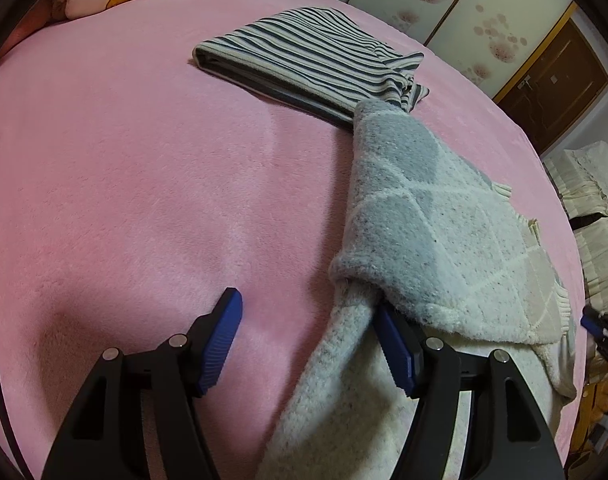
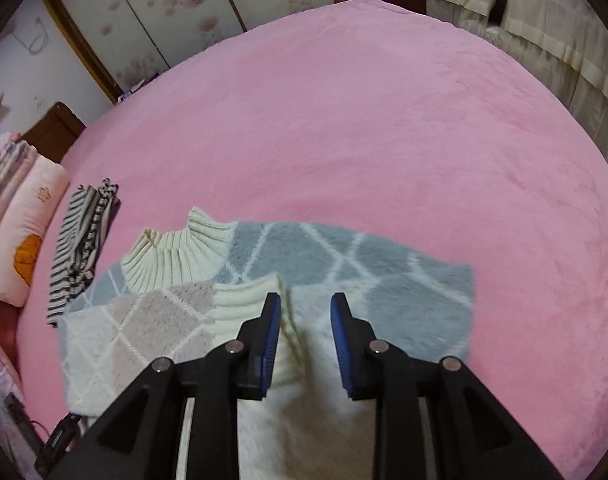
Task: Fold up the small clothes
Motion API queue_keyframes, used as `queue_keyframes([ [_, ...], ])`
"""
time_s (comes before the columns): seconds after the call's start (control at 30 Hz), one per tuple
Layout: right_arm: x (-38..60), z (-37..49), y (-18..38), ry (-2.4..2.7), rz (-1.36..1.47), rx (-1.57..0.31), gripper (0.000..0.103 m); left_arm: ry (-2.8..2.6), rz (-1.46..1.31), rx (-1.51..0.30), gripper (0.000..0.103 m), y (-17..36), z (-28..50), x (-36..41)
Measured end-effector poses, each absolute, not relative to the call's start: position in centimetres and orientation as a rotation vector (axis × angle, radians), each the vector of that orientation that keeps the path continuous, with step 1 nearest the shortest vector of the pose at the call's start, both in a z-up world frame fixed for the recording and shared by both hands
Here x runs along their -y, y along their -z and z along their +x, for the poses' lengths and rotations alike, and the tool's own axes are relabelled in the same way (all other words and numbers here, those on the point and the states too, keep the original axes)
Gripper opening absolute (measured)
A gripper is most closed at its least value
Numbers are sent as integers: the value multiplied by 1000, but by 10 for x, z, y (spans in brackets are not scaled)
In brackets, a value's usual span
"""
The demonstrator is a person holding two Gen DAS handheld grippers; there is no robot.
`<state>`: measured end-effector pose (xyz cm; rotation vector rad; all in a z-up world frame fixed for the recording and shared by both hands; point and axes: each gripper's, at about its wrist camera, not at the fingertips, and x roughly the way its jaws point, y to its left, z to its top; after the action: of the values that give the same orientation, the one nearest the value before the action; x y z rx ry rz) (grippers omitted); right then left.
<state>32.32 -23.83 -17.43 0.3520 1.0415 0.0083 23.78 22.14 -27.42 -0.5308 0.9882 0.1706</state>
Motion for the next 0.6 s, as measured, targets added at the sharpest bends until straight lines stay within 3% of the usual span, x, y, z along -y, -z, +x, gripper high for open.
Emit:
queue_keyframes([
  [0.43, 214, 319, 216, -51, 407, -1094, 26, -158, -475, -899, 66, 227, 225, -209],
  [0.6, 207, 314, 211, -40, 346, -1061, 7, -158, -394, -947, 66, 229, 265, -191],
])
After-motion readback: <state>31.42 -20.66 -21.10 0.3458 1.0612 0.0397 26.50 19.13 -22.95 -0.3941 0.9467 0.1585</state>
